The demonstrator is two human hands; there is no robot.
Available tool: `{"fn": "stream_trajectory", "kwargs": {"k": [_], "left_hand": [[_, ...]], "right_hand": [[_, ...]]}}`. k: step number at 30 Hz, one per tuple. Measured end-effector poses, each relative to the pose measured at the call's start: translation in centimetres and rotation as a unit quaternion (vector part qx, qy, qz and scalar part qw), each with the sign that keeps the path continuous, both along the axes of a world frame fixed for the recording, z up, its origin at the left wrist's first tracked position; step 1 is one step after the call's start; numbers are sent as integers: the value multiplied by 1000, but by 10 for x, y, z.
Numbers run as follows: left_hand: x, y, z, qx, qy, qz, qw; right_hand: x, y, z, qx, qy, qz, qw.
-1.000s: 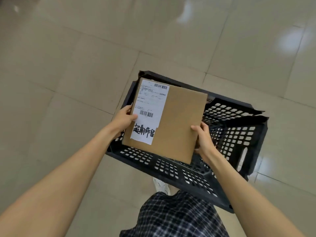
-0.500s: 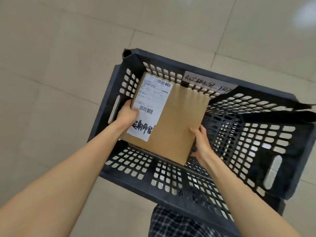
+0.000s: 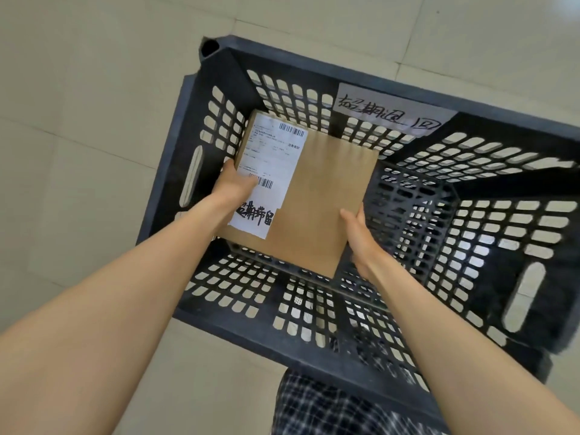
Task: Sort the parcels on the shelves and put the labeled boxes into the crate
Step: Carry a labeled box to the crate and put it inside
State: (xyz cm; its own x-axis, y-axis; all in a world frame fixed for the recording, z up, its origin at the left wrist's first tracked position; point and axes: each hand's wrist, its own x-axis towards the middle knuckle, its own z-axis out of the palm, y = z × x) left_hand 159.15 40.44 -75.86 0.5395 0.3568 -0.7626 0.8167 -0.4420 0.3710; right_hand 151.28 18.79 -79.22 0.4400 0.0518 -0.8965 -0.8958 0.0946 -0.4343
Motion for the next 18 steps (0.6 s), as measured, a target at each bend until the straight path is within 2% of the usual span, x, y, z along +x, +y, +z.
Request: {"fn": "stream_trajectory", "kwargs": {"k": [5, 10, 13, 18], "left_hand": [[-20, -15, -4, 49, -101, -38, 993], [-16, -24, -6, -21, -71, -71, 995], [-12, -27, -3, -26, -66, -106, 992], [-19, -20, 16, -4, -37, -142, 989]], "right_hand": [[4, -5, -6, -16, 24, 58, 998], [3, -4, -18, 4, 14, 4, 1000], [1, -6, -22, 6, 26, 22, 999], [15, -3, -2, -144, 0, 132, 981]]}}
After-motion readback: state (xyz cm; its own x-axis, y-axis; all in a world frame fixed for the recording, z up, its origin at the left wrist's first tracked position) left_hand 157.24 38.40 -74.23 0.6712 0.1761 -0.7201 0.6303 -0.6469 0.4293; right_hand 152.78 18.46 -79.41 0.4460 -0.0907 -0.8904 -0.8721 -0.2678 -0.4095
